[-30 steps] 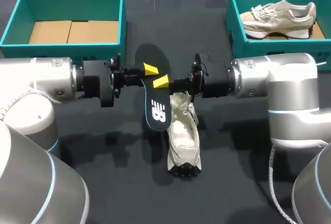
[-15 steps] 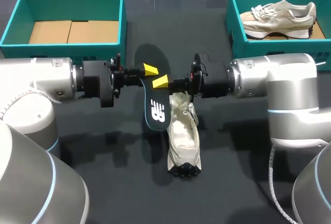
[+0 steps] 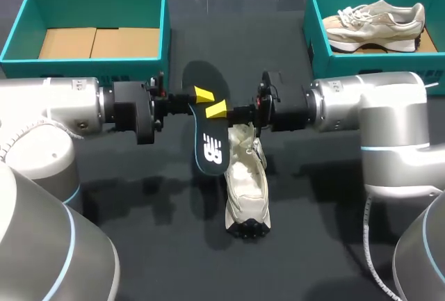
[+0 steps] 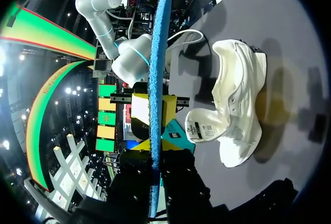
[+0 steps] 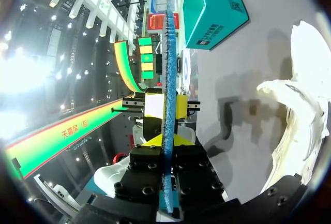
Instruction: Take the shoe out of the shoebox, open the shoe tongue, remove and reinsert the insole, then place the shoe into the shoebox
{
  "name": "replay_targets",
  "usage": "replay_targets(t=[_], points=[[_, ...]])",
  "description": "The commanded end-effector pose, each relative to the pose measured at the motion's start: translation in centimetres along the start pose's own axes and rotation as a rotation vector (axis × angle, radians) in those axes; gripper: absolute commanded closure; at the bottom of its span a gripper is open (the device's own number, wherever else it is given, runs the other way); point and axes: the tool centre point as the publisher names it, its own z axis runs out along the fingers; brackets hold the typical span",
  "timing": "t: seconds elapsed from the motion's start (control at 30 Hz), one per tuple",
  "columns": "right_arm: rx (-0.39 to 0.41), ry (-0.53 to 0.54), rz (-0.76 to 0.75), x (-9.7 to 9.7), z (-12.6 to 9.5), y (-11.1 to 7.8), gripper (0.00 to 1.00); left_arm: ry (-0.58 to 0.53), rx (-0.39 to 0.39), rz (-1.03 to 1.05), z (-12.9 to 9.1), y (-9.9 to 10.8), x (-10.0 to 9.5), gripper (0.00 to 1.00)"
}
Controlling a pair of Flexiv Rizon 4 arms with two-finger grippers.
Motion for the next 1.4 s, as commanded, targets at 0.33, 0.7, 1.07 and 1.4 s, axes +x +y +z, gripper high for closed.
replay_targets(t=[0.33, 0.7, 1.07, 1.4], points=[[-0.009, 0.088, -0.108, 0.0, -4.4, -0.5, 0.00, 0.003, -0.006, -0.005, -1.6, -1.9, -0.5, 1.00], [0.011, 0.043, -0.166, 0.1, -7.7, -0.4, 0.00, 0.023, -0.008, -0.013, -4.0, -4.0, -0.7, 1.00], [0.031, 0.059, -0.162, -0.2, -8.2, -0.5, 0.00, 0.036, 0.012, -0.046, -5.2, -6.4, -1.0, 1.00], [0.249, -0.105, -0.575, -0.1, -10.2, -2.1, 0.00, 0.060, 0.087, -0.123, -4.5, -7.4, -1.1, 1.00]])
